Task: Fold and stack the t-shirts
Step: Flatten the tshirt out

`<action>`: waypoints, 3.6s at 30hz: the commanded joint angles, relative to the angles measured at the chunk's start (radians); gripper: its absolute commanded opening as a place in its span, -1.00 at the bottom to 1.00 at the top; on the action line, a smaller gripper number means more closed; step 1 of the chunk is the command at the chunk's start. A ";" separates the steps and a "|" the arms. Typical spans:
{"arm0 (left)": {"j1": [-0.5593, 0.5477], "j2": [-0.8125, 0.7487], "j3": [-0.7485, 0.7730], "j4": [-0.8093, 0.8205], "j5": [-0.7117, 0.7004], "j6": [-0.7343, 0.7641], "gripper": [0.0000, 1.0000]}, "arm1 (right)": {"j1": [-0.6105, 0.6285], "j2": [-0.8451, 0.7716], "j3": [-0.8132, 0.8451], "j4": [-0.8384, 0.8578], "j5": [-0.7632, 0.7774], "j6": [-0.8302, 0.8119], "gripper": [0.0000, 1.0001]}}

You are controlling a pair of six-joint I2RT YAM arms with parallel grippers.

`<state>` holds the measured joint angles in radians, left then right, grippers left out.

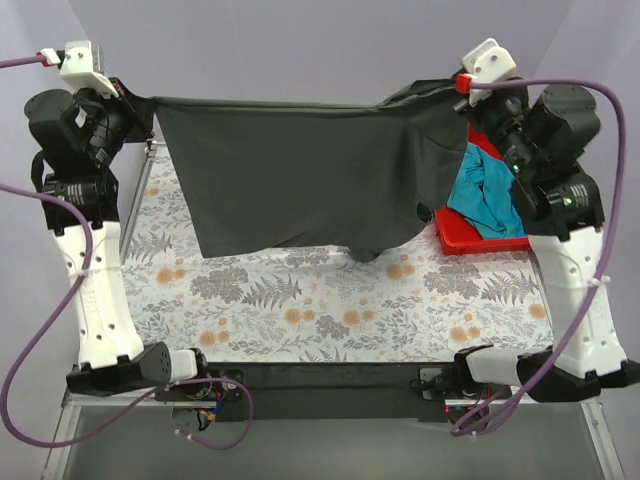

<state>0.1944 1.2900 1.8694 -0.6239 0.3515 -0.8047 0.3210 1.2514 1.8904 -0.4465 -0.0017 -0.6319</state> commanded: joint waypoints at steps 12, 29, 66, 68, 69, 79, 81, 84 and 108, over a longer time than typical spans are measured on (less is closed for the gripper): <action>0.007 0.559 0.423 0.246 0.041 -0.162 -1.00 | -0.034 0.469 0.355 0.434 0.210 -0.014 -0.97; 0.010 0.307 -0.298 0.662 0.142 0.068 -1.00 | -0.030 0.251 -0.357 0.694 0.051 -0.166 -0.97; 0.260 0.129 -0.994 -0.379 0.144 1.131 -0.36 | 0.395 -0.089 -1.087 -0.465 -0.417 -0.253 0.01; 0.278 0.152 -0.914 -0.459 0.190 1.154 -0.13 | 0.362 -0.107 -1.016 -0.475 -0.406 -0.252 0.04; 0.281 0.158 -0.880 -0.473 0.208 1.147 -0.10 | 0.289 -0.110 -0.989 -0.474 -0.418 -0.252 0.06; 0.142 0.325 -0.711 -0.246 0.282 0.811 -0.15 | 0.121 0.164 -0.854 -0.379 -0.356 -0.079 -0.48; 0.113 0.360 -0.719 -0.183 0.250 0.751 -0.17 | 0.122 0.206 -0.847 -0.351 -0.327 -0.045 -0.49; 0.085 0.391 -0.745 -0.102 0.216 0.691 -0.22 | 0.122 0.264 -0.866 -0.322 -0.256 -0.025 -0.50; 0.180 0.203 -0.931 -0.263 0.064 0.719 -0.46 | 0.265 0.128 -0.941 -0.405 -0.130 -0.106 -0.44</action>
<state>0.3698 1.5082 0.8364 -0.7845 0.3943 -0.0856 0.6415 1.4002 0.8444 -0.8288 -0.1375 -0.6987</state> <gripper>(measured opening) 0.260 0.275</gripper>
